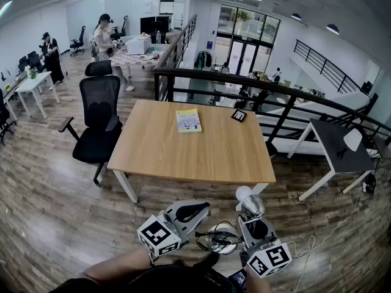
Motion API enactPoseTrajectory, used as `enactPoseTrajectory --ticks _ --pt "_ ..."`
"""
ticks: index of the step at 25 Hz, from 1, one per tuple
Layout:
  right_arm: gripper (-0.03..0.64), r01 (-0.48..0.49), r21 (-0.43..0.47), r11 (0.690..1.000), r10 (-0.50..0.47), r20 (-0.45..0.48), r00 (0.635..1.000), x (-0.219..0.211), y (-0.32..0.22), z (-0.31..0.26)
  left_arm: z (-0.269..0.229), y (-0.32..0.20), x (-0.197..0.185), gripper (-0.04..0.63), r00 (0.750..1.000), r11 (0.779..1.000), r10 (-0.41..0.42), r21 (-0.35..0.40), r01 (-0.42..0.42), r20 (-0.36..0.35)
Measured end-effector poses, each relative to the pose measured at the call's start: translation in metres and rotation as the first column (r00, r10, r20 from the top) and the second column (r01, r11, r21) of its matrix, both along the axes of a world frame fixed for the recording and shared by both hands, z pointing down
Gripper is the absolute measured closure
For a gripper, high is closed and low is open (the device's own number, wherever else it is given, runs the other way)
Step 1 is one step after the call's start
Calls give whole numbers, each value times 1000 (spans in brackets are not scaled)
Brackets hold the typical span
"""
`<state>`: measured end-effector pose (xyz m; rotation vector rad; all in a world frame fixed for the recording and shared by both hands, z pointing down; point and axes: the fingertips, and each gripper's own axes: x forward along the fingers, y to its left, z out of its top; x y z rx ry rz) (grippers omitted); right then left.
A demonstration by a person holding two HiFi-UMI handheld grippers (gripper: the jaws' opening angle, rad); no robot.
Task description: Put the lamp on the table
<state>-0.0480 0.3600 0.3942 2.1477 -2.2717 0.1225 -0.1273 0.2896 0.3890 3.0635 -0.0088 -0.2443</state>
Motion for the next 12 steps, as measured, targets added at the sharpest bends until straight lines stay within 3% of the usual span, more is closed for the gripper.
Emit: enactPoseTrajectory --ticks 12 --pt "503 21 -4 1000 -21 12 1000 7 -6 0 2 -4 6 587 1000 1000 -13 -7 13 12"
